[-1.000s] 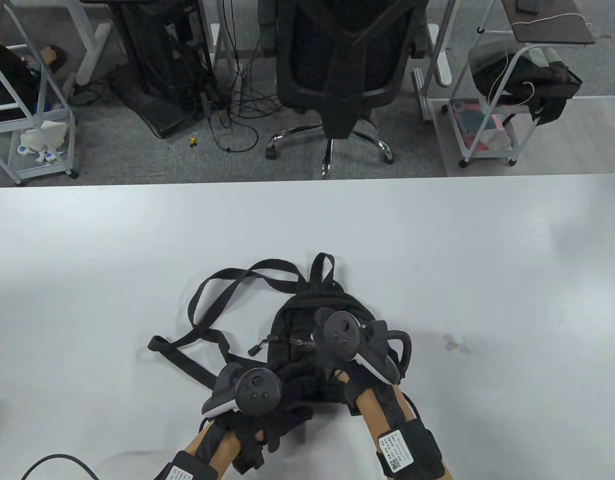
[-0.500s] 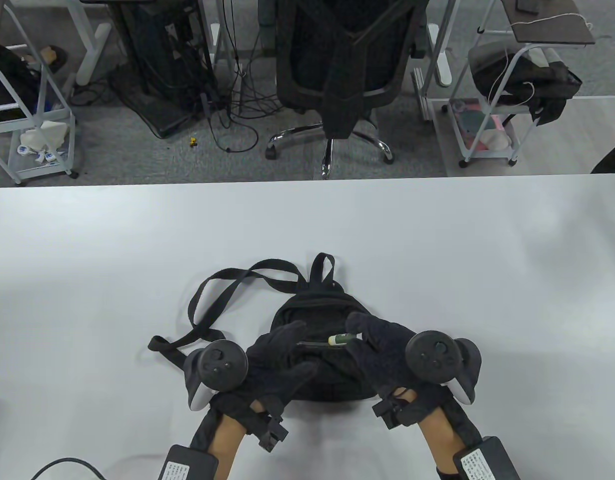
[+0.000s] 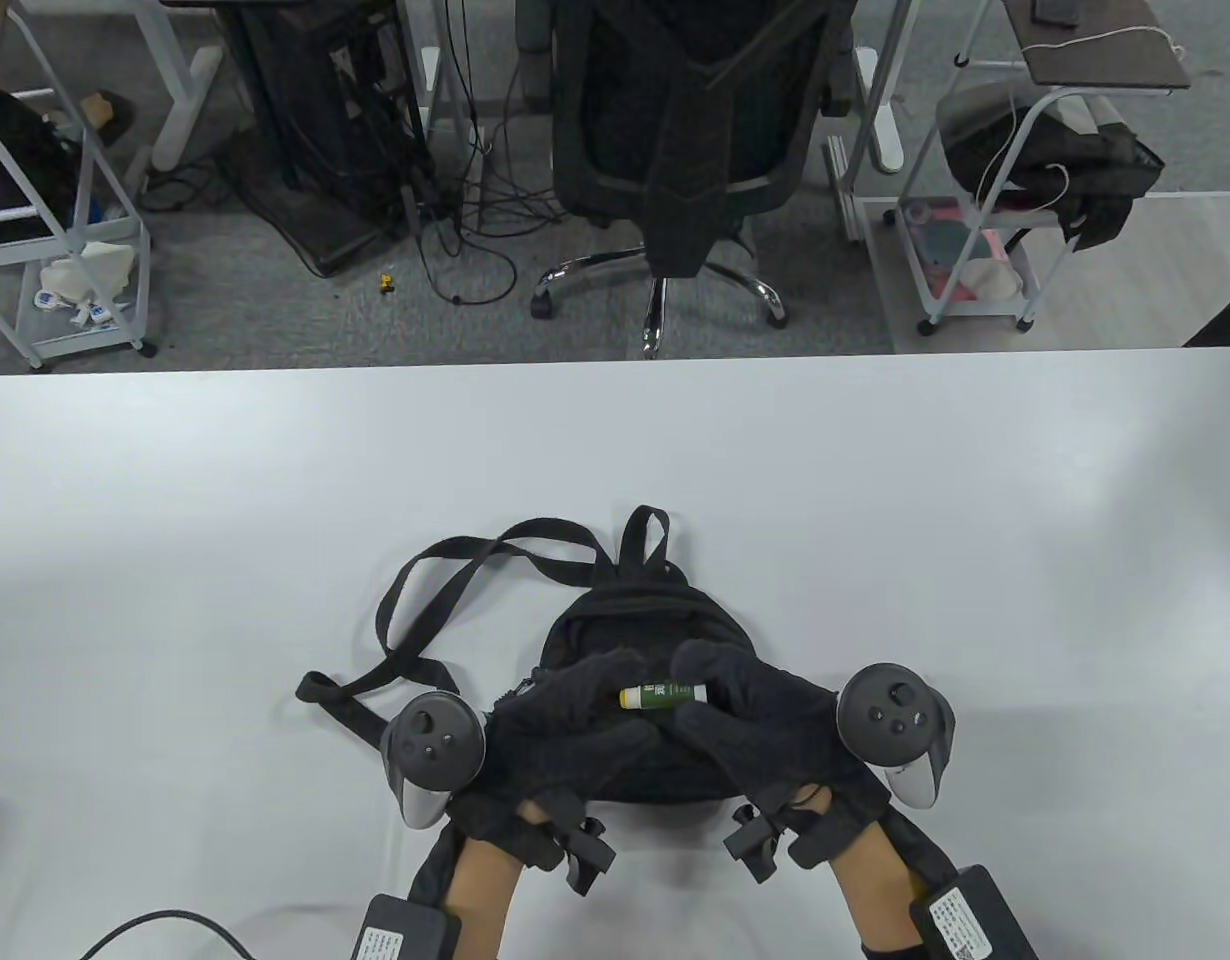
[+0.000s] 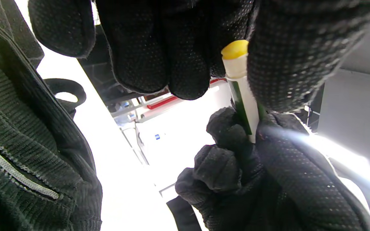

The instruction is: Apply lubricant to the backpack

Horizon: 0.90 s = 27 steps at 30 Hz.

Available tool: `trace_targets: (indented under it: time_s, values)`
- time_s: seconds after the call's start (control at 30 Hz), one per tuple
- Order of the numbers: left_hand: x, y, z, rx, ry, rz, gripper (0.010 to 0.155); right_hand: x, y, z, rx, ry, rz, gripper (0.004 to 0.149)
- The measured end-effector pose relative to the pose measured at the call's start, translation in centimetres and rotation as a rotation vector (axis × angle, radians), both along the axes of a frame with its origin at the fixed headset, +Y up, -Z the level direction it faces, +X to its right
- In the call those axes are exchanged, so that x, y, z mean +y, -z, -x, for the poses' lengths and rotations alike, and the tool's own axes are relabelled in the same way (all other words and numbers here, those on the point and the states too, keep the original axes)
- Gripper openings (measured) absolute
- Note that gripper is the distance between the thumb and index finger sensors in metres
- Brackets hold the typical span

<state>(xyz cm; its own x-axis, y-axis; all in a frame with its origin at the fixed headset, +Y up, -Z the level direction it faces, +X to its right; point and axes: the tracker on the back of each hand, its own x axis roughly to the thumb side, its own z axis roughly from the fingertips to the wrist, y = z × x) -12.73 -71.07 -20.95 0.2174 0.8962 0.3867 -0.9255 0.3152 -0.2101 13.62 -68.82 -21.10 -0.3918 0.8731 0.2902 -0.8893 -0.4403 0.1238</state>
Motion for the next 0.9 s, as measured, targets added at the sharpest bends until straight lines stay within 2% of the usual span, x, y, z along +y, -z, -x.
trace_targets:
  time_s: [0.13,0.2,0.27,0.33,0.4,0.5,0.7,0.8,0.9]
  values:
    - [-0.3,0.2,-0.1,-0.011,-0.029,0.009,0.055,-0.4,-0.1,0.6,0.015,-0.018,-0.001,0.052]
    - [-0.1,0.1,0.0,0.023,-0.006,-0.011,0.053,-0.6,0.0,0.6,0.027,-0.044,-0.003,0.053]
    - [0.2,-0.1,0.3,0.056,0.022,-0.045,0.053,-0.9,0.1,0.1,0.039,-0.022,0.009,0.057]
    - [0.3,-0.4,0.6,0.07,0.026,-0.074,0.053,-1.3,0.1,-0.7,-0.008,-0.009,0.034,0.06]
    - [0.5,-0.7,0.7,0.062,0.042,-0.099,0.053,-1.7,0.2,-1.3,-0.053,-0.009,0.042,0.057]
    - [0.5,-0.9,0.5,0.061,0.082,-0.132,0.053,-2.0,0.3,-1.0,-0.003,-0.005,0.084,0.053]
    - [0.2,-0.8,0.2,0.044,0.099,-0.139,0.053,-2.2,0.0,-0.3,-0.001,-0.063,0.059,0.046]
    - [0.0,-0.6,0.1,0.022,0.089,-0.132,0.052,-2.5,0.0,-0.7,0.056,-0.018,0.074,0.051]
    - [0.0,-0.8,-0.1,0.024,0.105,-0.145,0.053,-2.9,-0.2,-1.1,0.027,-0.042,0.083,0.057]
